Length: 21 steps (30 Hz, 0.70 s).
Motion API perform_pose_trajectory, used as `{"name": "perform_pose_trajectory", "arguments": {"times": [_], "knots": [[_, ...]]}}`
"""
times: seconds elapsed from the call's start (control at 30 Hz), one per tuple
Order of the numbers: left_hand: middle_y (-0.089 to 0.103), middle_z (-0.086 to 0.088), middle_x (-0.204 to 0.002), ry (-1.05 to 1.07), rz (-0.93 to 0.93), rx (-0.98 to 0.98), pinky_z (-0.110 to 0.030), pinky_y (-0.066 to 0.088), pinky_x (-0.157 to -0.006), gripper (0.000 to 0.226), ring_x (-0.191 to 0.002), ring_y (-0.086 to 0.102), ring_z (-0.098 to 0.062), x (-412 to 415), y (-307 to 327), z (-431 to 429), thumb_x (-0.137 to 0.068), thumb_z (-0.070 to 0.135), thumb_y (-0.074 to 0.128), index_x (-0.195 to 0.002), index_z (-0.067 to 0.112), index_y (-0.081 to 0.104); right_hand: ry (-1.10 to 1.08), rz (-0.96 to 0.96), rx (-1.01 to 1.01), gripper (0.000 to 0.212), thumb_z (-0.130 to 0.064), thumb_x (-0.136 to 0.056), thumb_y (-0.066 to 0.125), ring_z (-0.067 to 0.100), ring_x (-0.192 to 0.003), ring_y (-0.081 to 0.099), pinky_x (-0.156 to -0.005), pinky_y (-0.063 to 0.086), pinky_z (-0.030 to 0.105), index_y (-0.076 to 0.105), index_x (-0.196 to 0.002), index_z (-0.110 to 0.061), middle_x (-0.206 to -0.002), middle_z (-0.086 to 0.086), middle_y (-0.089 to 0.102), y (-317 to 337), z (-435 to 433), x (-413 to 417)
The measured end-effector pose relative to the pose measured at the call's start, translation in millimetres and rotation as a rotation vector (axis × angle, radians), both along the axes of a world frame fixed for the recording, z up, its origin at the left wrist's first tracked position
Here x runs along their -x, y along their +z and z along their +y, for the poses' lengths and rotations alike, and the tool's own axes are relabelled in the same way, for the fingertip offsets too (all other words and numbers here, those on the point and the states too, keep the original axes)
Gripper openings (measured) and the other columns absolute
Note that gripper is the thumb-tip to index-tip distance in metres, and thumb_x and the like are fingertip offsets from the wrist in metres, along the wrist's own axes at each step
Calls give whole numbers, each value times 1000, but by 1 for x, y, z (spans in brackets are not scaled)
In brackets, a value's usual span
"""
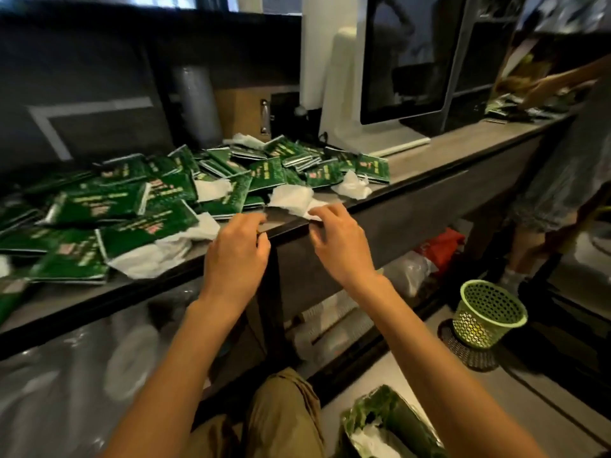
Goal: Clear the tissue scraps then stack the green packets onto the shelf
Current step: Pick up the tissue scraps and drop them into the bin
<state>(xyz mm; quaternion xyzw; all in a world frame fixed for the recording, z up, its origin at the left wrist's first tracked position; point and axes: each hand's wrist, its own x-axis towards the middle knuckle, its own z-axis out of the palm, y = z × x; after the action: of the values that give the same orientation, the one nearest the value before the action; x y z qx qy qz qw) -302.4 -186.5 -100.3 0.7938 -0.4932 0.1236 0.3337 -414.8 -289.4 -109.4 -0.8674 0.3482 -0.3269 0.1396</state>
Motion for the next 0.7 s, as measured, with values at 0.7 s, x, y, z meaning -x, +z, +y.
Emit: {"name": "perform_pose_trajectory", "arguments": {"times": [0.7], "knots": [[61,-15,-78,234,-377,-131,-38,43,-65,17,-77,56,-35,-77,-2,13,-64,-8,76,-72,1,65,-106,155,85,21,-5,-92,44,32,-100,50,-73,41,37,63,-100,1,-104,14,55,5,-13,-75]]}}
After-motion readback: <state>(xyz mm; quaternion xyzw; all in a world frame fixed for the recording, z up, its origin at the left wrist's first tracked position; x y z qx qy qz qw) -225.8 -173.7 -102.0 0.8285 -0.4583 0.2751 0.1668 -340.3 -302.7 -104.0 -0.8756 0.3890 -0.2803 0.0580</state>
